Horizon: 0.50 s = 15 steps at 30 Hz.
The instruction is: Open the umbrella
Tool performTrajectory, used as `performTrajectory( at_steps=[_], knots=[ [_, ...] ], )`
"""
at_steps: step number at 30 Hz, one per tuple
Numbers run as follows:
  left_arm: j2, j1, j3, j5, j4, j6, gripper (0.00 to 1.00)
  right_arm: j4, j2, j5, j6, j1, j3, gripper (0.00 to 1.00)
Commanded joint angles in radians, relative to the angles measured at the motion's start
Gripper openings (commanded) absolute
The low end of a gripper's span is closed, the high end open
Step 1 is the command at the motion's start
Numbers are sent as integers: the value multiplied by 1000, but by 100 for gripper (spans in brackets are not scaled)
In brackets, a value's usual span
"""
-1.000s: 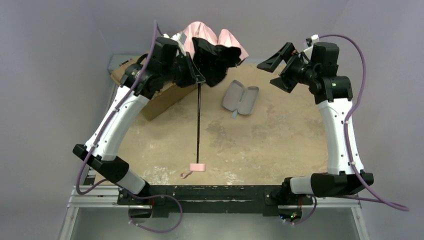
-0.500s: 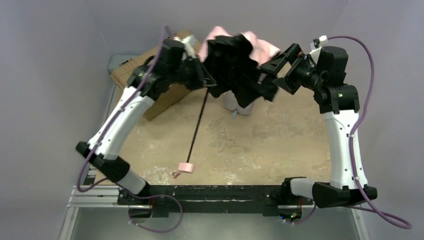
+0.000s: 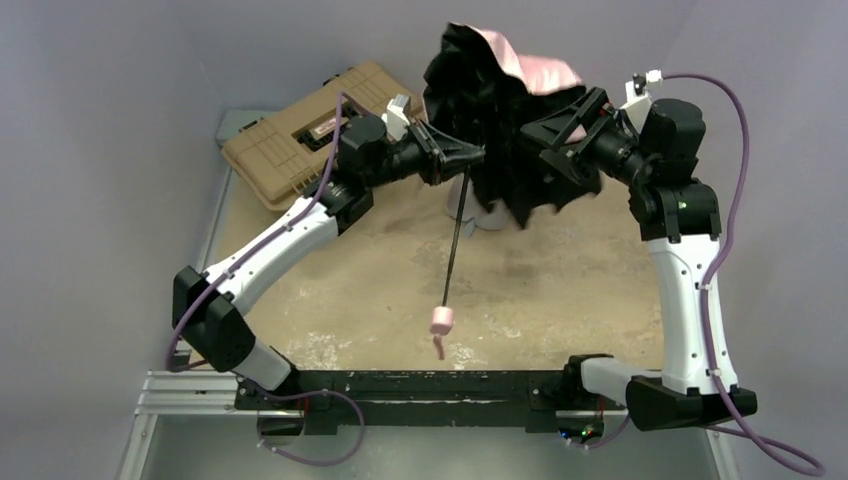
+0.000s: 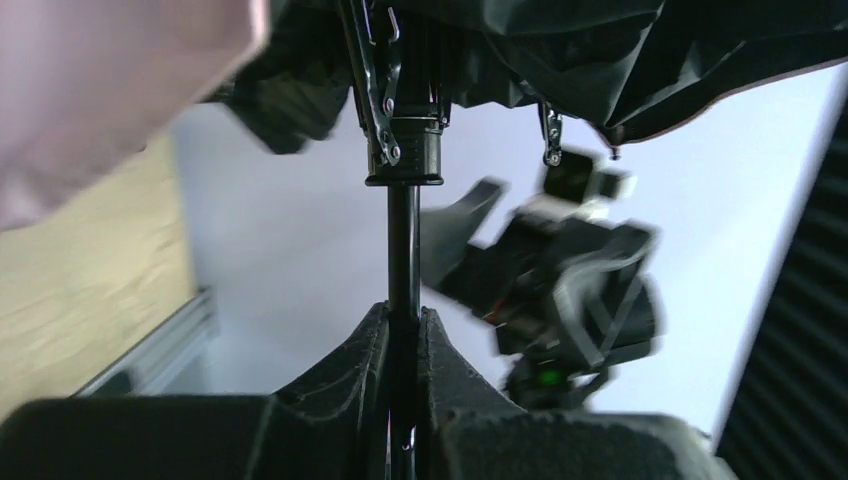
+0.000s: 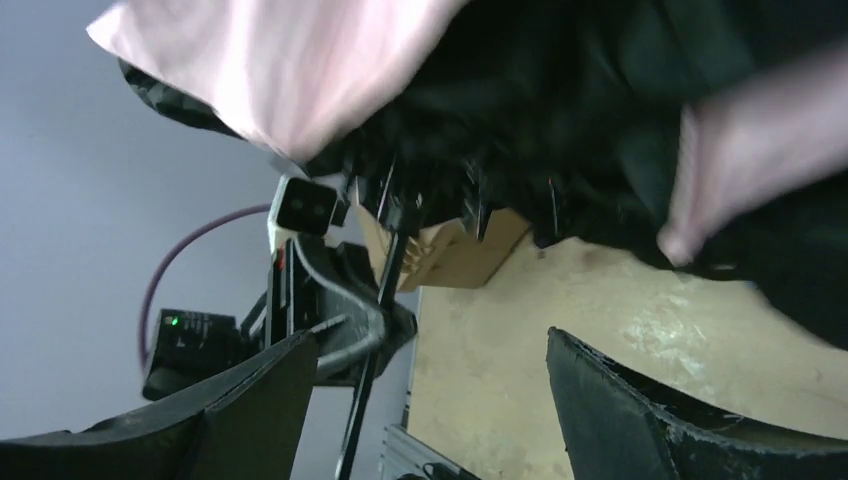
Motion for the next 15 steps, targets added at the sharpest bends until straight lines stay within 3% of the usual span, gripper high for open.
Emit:
performTrajectory(
  at_steps=[1, 9, 12, 15],
  knots=[
    [21, 48, 17, -80, 760, -328, 0, 212, -69, -92, 75, 1, -29, 80],
    [84, -41, -23, -206, 931, -366, 0, 612, -181, -129, 344, 1, -286, 77],
    [88, -67, -42, -220, 944, -366, 0, 834, -206, -102, 467, 3, -401, 73],
    [91, -82, -50, -214, 946, -378, 0, 943, -179, -90, 522, 5, -436, 70]
  ],
)
